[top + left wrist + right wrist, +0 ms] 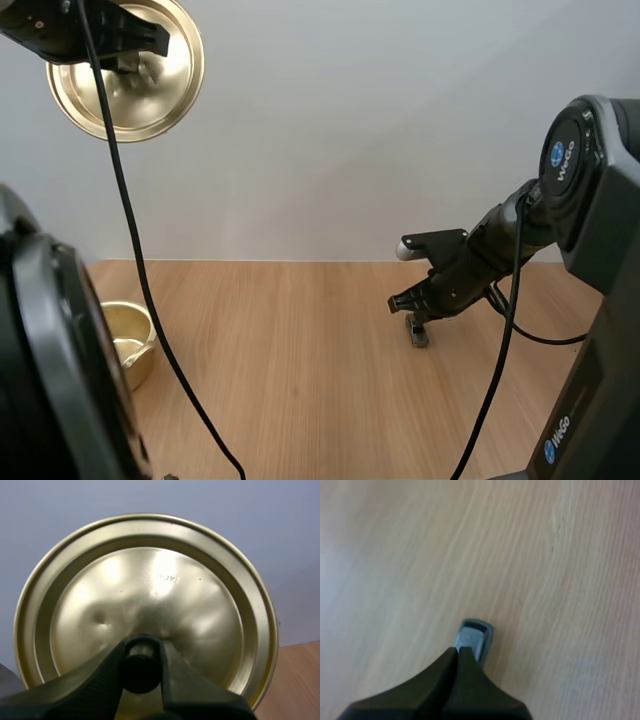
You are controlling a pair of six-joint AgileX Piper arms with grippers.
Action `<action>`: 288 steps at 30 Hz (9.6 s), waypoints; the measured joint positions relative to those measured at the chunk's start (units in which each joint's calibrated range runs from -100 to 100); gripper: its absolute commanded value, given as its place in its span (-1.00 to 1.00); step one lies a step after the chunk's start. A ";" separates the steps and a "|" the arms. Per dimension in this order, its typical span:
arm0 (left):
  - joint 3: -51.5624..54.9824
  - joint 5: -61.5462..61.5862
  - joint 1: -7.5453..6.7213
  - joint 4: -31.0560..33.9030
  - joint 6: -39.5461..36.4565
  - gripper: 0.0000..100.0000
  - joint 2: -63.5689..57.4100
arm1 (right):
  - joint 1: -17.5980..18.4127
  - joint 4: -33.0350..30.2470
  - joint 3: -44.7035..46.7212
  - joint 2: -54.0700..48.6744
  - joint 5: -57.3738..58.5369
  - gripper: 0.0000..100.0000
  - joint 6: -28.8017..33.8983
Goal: Open the pot, put the car inside, and close it
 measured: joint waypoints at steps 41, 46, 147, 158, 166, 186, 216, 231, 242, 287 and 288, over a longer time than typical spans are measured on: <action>-0.14 -2.12 0.00 -0.44 -2.23 -1.00 -3.76 | 1.25 -13.55 -6.07 8.54 4.66 0.49 11.70; -0.14 -2.12 0.00 -0.44 -2.23 -1.00 -3.76 | 1.25 -13.62 -6.07 9.18 3.44 -0.86 11.70; 19.34 -1.38 0.00 30.17 -16.87 -1.00 12.20 | 12.58 -9.99 -47.54 -10.96 19.88 -1.00 13.54; 27.21 -4.96 0.00 31.75 -15.80 -1.00 17.70 | 2.82 -10.67 -47.54 -14.69 24.96 -1.00 13.36; 28.76 -10.39 0.00 31.87 -15.80 -1.00 21.97 | 2.82 -10.80 -47.54 -16.69 25.73 -1.00 13.36; 28.90 -12.58 1.16 29.79 -11.45 1.00 31.31 | 2.82 -13.67 -47.54 -20.28 27.30 -1.00 13.36; 30.93 -25.75 1.08 2.00 12.62 1.00 -11.44 | 2.82 -8.97 -27.83 -31.99 3.85 -1.00 5.87; 55.21 -18.51 1.08 -23.32 7.24 1.00 -40.68 | 3.28 14.60 2.44 -52.29 -34.88 -1.00 -6.89; 67.37 -34.73 -3.95 -19.17 1.25 1.00 -61.14 | 1.89 14.97 23.88 -69.40 -46.19 -1.00 -9.04; 98.59 -64.81 -20.67 -2.30 5.61 1.00 -68.83 | -2.33 15.40 55.04 -91.01 -27.02 -1.00 -7.74; 98.59 -65.85 -21.87 -2.03 4.25 1.00 -68.83 | -2.33 15.40 55.04 -91.01 -27.02 -1.00 -7.74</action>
